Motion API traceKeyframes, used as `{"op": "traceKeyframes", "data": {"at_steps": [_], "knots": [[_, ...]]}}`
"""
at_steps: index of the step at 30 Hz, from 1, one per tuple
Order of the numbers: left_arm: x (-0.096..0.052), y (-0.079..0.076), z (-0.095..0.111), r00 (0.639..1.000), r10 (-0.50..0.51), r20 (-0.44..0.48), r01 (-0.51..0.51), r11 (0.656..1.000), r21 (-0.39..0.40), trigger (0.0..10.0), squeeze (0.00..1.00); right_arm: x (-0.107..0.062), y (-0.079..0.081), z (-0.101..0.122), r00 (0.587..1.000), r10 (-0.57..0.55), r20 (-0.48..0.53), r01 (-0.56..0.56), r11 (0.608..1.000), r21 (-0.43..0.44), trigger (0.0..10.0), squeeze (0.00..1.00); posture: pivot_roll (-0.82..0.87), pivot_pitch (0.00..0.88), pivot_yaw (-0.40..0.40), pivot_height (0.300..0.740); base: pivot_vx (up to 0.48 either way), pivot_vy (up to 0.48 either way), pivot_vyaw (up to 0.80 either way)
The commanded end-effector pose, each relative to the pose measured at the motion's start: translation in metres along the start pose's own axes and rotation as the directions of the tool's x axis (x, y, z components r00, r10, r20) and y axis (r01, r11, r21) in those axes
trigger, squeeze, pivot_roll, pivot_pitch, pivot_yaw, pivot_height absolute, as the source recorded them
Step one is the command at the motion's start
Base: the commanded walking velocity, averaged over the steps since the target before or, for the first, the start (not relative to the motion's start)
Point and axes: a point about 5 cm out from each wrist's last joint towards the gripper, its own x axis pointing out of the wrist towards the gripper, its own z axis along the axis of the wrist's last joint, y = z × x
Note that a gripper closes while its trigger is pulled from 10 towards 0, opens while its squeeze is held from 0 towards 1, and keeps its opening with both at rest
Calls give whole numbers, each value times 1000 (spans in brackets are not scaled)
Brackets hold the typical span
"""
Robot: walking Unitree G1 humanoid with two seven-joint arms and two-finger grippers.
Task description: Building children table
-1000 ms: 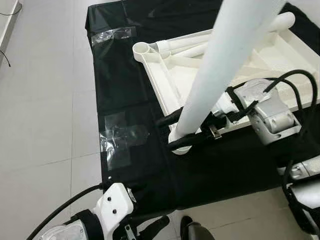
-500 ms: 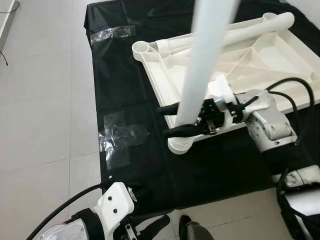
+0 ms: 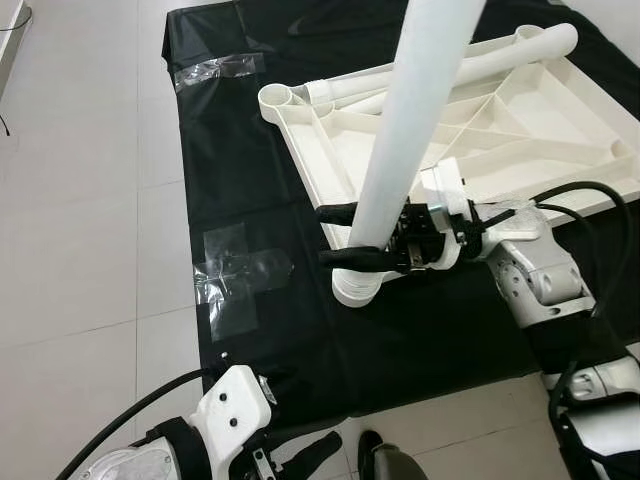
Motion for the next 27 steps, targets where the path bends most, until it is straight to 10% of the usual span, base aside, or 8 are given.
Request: {"op": "traceKeyframes", "data": {"at_steps": [1, 3, 4, 6, 10, 25, 26, 27], "knots": [[1, -4, -6, 1000, -8, -15, 8, 1000, -21, 10000, 0, -10, 7, -40, 980, -72, -188, 94, 989, 110, 10000, 0, 101, 363, -13, 740, 0, 0, 0], [2, -5, -6, 1000, -8, -14, 8, 1000, -21, 10000, 0, -13, 12, -44, 950, -200, -241, 237, 962, 135, 10000, 0, 85, 357, -30, 740, 0, 0, 0], [3, -5, -7, 1000, -7, -12, 6, 1000, -21, 10000, 0, -12, 24, -49, 877, -384, -287, 438, 886, 154, 10000, 0, 74, 347, -44, 740, 0, 0, 0], [5, -4, -7, 1000, 6, -3, -6, 1000, -25, 10000, 0, -11, 79, -64, 542, -714, -443, 824, 555, 114, 10000, 0, 58, 342, -41, 740, 0, 0, 0], [7, -1, -7, 1000, 8, 4, -8, 1000, -24, 10000, 0, -1, 112, -66, 361, -796, -486, 928, 359, 101, 10000, 0, 53, 337, -4, 740, 0, 0, 0], [21, 18, -13, 999, 50, 15, -51, 998, 44, 10000, 0, 34, 91, -71, 298, -846, -442, 953, 287, 93, 10000, 0, 56, 260, -15, 740, 0, 0, 0], [22, 20, -13, 998, 54, 17, -55, 997, 50, 10000, 0, 34, 91, -67, 280, -854, -439, 959, 269, 89, 10000, 561, 55, 255, -14, 740, 0, 0, 0], [22, 20, -13, 998, 54, 17, -55, 997, 50, 10000, 0, 34, 91, -67, 280, -854, -439, 959, 269, 89, 10000, 561, 55, 255, -14, 740, 0, 0, 0]]}}
